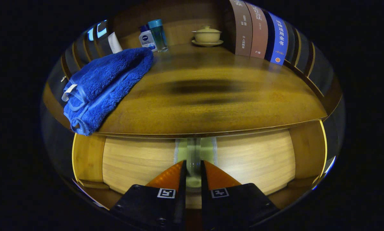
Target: Pull open the drawer, take out the items inside it, and place them on the countertop above the cabinet.
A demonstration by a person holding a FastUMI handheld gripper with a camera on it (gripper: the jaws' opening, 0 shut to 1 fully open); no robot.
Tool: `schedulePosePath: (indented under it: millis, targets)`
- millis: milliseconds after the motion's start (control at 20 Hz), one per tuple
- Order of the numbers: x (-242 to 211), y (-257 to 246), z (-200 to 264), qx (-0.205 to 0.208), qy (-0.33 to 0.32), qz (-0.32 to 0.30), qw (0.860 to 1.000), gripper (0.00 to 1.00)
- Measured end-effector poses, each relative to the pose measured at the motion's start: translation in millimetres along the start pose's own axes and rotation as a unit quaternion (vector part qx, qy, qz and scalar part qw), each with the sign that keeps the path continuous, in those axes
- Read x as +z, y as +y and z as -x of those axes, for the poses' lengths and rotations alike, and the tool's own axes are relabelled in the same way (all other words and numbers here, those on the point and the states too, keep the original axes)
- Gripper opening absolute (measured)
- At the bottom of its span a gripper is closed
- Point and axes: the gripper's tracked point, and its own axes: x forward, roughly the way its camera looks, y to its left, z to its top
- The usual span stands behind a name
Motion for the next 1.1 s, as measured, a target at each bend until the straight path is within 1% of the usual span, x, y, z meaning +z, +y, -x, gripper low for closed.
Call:
schedulePosePath:
  millis: [250, 450, 750, 950, 1100]
  targets:
    - [7, 8, 34, 0.019, 0.001, -0.008, 1.000, 0.25]
    - [3, 18, 63, 0.053, 0.016, -0.030, 0.998, 0.25]
    - [8, 13, 104, 0.084, 0.021, -0.057, 0.995, 0.25]
    - [28, 9, 133, 0.096, 0.001, -0.049, 0.994, 0.25]
    - [59, 3, 141, 0.092, -0.023, -0.054, 0.994, 0.25]
